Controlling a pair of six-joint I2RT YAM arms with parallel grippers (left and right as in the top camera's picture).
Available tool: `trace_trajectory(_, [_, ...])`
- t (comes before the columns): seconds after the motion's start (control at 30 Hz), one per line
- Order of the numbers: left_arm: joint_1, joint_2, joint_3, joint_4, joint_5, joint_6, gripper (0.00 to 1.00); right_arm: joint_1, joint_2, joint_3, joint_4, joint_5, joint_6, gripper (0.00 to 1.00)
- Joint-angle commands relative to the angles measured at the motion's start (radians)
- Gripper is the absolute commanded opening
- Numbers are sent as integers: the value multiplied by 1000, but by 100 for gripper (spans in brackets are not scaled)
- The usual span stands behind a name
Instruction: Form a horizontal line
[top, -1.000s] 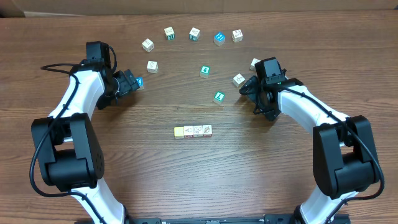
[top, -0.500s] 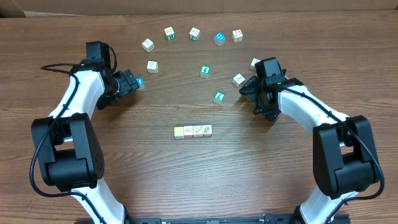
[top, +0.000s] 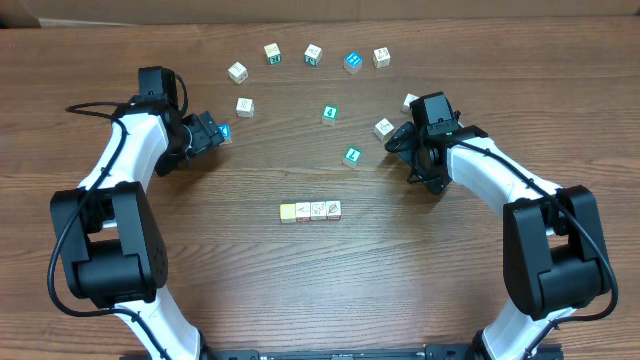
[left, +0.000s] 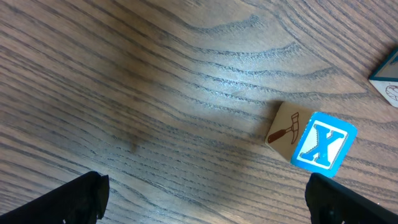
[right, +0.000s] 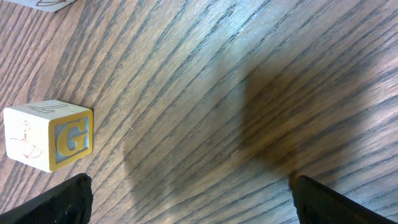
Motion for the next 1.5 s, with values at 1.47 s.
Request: trace_trajectory(1.47, [-10, -410, 16, 3, -6, 1, 100, -4, -15, -9, 4, 14, 0, 100])
